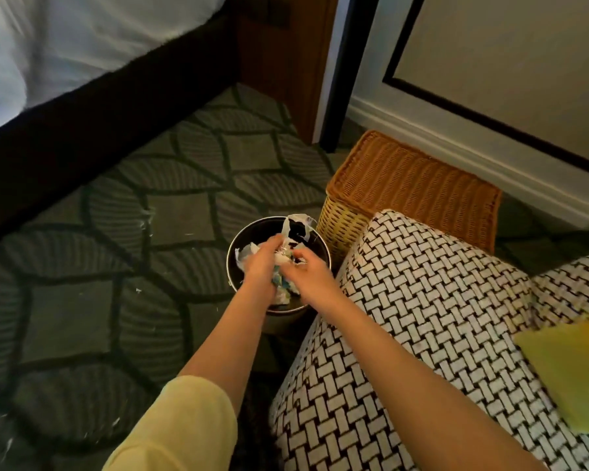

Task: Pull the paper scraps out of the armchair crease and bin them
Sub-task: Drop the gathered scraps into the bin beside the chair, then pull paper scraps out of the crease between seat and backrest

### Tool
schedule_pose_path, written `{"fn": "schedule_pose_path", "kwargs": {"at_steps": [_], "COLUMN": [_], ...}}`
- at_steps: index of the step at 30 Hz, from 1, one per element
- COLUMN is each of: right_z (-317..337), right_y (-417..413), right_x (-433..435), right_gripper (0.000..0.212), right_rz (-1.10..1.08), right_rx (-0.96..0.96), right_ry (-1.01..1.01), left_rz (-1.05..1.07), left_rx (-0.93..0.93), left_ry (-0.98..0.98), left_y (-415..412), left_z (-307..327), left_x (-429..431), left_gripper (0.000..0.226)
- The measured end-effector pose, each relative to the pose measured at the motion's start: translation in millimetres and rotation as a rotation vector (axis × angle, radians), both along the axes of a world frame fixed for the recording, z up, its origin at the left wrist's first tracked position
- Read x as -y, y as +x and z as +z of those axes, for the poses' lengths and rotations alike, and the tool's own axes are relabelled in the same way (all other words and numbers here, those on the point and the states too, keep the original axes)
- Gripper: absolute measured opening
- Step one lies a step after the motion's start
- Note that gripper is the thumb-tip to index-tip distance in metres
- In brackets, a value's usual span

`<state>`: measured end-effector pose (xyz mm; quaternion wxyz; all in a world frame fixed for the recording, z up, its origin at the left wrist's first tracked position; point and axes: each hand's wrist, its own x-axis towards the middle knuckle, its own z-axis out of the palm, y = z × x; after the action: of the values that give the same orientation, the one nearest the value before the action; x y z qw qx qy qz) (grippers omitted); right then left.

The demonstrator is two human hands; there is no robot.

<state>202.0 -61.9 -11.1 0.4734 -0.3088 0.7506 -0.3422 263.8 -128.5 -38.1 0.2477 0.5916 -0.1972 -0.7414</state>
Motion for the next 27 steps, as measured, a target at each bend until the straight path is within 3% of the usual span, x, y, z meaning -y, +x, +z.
{"fn": "schedule_pose_path", "kwargs": {"at_steps": [7,10,12,15,17,19,23,27], "right_z": [-43.5,-57.6,-66.3,-77.3,-78.9,-77.7,-75.7,-56.0], "right_y": [-14.5,-20.5,-22.8,-26.7,-32.2,-36.5,-33.4,-25.2], "right_x": [35.7,46.7,53.8,60.3,60.3,57.1,53.2,45.4], "right_gripper": [0.033,0.030,0.031,0.028,0.017,0.022,0.035,0.033], "right_rz": [-0.112,-0.184,-0.257,-0.395,-0.597,-0.743,-0.772,-0.773], "right_rx": [-0.084,-0.044,0.015,0.200,0.498,0.729,0.893,0.950], "right_ry": [0.111,0.120,0.109,0.178,0.253,0.246,0.172,0.138], "left_rz": [-0.009,-0.016,-0.046,-0.078,-0.080,-0.108,-0.092,-0.078], "left_rx": [0.009,-0.033,-0.040,-0.012,0.044,0.043,0.033,0.045], "left_ry": [0.039,0.011,0.001,-0.046,-0.067,-0.071,-0.066,-0.085], "left_y": [-12.0,-15.3,-16.7,-16.3,-13.5,-10.4,-6.5,-0.5], "left_z": [-44.1,-52.0,-53.6,-57.4,-75.5,-81.5,-54.4,-29.7], "left_x": [28.8,34.6,37.4,44.0,52.2,53.8,43.1,34.7], "left_gripper": [0.082,0.038,0.022,0.044,0.067,0.076,0.043,0.039]}}
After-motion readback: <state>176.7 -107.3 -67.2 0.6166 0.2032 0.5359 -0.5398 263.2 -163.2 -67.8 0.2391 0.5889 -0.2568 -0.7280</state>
